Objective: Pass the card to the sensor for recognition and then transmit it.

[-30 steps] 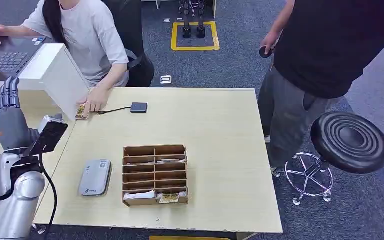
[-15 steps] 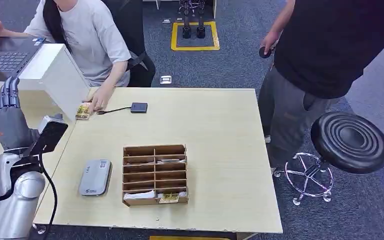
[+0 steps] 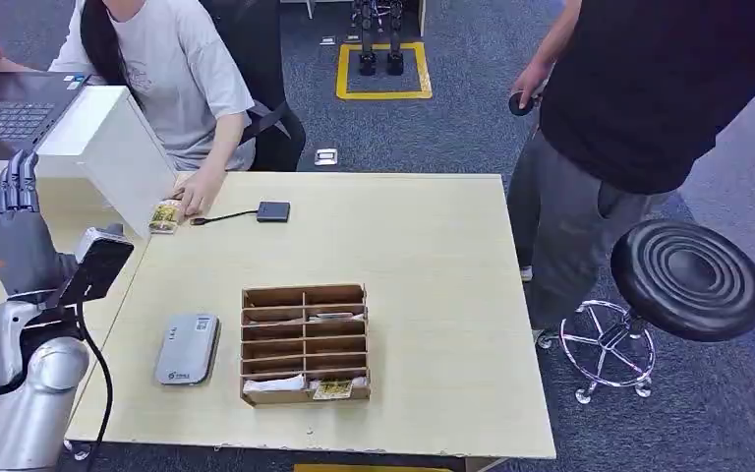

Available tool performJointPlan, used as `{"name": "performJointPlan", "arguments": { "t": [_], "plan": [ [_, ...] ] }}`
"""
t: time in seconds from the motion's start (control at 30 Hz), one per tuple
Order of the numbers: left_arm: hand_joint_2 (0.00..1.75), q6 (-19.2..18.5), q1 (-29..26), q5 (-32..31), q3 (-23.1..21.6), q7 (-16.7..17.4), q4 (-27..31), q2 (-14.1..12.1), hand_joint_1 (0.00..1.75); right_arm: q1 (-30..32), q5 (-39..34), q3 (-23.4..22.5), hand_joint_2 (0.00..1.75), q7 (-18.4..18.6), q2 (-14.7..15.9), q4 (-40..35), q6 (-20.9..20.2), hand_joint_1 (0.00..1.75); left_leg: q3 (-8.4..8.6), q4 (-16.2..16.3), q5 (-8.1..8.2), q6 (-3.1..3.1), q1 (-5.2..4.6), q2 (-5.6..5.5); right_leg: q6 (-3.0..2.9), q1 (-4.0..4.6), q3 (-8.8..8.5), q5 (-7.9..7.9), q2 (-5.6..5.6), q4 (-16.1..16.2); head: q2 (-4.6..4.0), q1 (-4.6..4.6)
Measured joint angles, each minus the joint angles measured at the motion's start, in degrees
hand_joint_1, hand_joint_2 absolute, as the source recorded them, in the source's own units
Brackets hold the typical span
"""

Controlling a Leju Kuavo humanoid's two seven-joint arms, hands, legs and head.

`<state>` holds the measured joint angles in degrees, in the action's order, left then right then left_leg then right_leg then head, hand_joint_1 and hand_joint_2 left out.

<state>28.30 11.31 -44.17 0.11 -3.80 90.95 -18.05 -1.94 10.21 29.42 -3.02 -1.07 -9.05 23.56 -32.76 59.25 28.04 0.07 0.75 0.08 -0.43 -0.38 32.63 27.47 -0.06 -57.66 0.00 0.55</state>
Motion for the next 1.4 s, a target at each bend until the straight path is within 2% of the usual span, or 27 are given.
{"name": "performJointPlan", "arguments": {
  "t": [1.4],
  "plan": [
    [1.75, 0.0, 0.1, 0.0, 0.0, 0.0, 0.0, 0.1, 0.00, 0.0, 0.0, 0.0, 1.75, 0.0, 0.0, 0.0, 0.0, 0.00, 0.00, 0.0, 0.00, 0.00, 0.00, 0.00, 0.00, 0.00, 0.00, 0.00, 0.00, 0.0, 0.00, 0.00]
  ]
}}
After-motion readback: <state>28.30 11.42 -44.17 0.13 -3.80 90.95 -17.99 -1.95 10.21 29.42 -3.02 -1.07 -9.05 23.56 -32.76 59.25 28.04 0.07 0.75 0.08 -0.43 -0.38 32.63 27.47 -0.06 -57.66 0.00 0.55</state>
